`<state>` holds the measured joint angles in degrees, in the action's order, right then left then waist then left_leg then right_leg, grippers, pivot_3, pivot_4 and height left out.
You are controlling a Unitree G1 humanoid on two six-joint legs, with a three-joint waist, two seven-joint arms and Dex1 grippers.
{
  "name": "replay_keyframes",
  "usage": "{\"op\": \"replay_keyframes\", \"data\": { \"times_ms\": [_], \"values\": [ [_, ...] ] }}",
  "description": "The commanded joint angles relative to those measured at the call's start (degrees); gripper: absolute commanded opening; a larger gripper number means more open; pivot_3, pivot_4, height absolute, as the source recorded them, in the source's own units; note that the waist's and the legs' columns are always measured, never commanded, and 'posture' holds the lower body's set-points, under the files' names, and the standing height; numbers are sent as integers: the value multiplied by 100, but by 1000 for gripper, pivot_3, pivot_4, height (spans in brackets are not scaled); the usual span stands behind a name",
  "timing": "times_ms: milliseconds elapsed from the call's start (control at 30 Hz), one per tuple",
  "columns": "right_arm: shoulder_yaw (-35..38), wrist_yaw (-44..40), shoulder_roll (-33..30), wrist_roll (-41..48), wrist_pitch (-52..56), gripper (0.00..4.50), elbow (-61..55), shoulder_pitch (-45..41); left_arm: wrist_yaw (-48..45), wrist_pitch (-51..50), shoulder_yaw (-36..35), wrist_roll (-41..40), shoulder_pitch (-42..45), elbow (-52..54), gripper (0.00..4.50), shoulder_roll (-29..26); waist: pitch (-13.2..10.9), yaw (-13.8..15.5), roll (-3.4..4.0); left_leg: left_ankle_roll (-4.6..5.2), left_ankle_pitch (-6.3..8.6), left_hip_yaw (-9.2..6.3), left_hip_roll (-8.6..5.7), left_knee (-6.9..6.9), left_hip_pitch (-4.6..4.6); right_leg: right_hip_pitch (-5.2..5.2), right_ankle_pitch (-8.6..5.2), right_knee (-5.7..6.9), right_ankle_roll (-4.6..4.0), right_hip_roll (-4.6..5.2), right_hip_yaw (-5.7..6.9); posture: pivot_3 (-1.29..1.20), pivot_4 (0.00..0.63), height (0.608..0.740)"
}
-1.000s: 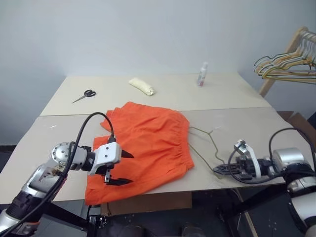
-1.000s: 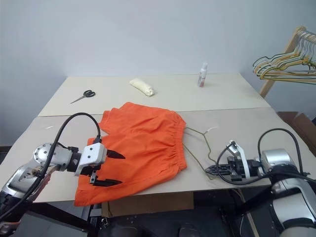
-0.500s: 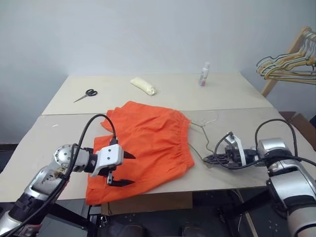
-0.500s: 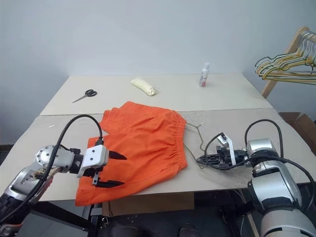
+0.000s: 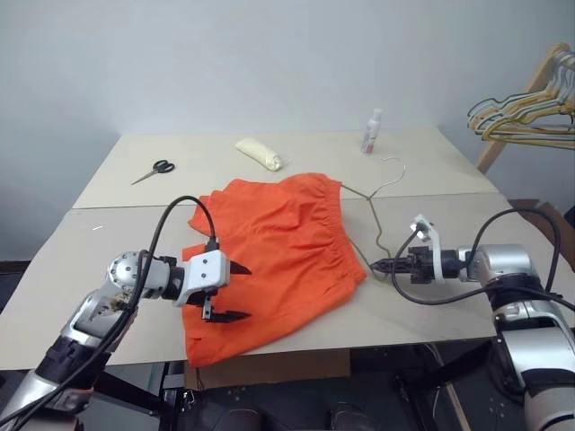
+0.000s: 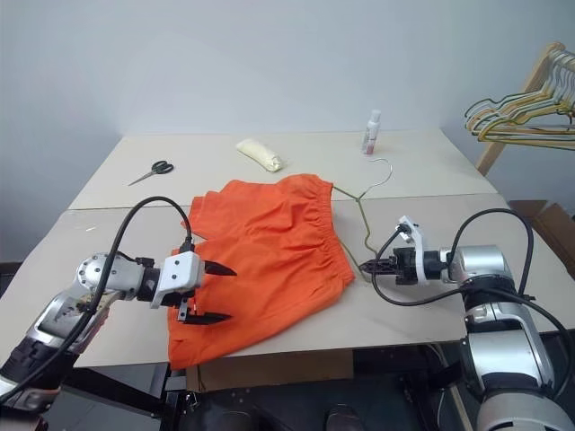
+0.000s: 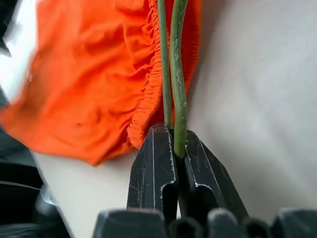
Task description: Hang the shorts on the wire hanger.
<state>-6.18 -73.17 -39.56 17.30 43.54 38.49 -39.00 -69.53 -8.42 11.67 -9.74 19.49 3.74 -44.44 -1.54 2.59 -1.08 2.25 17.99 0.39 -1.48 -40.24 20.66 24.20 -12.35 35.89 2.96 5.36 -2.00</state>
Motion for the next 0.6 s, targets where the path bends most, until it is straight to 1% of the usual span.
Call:
{"op": "replay_keyframes", "data": {
  "times_ms": [33,100,200,300,400,500,600],
  "values": [
    [240,146,-166,-9,-454,0,-897,139,100,366,-226,83,654,-666,4481,72,0,-24,0,0,0,0,0,-4,2,1,0,0,0,-1,0,53,0,740],
    [261,282,-198,-123,-923,0,-1287,340,113,812,-333,209,1221,-1409,4481,67,0,-42,0,0,0,0,-1,-7,0,-1,0,1,0,-3,1,46,0,740],
    [228,450,-207,-267,-1420,0,-1670,515,101,1141,-576,31,2231,-2396,4481,271,1,-61,-1,0,0,-1,-13,-7,-2,-2,0,0,0,-6,3,30,0,740],
    [12,410,-231,-555,-2101,0,-1763,558,-496,1639,-582,-43,3338,-3557,4481,431,1,-119,-2,-1,-1,0,-16,-17,5,-4,1,-2,3,-6,6,32,0,740],
    [-67,437,-125,-675,-2428,0,-1709,399,-1022,2148,-457,131,4287,-4724,4481,602,1,-200,-2,-5,-5,2,-23,-23,11,-7,4,-1,8,-4,9,26,0,740],
    [-202,603,-21,-909,-2736,0,-1716,179,-1514,2518,-340,326,5076,-5684,4481,809,1,-309,-2,-5,-5,5,-23,-37,20,-7,8,1,16,-6,7,23,0,740],
    [-387,716,47,-1158,-2653,0,-1749,-69,-1916,2621,-266,503,5645,-6371,4481,1016,0,-385,-3,0,-2,3,-23,-60,40,-1,12,5,25,-6,8,21,0,740]
  ]
}}
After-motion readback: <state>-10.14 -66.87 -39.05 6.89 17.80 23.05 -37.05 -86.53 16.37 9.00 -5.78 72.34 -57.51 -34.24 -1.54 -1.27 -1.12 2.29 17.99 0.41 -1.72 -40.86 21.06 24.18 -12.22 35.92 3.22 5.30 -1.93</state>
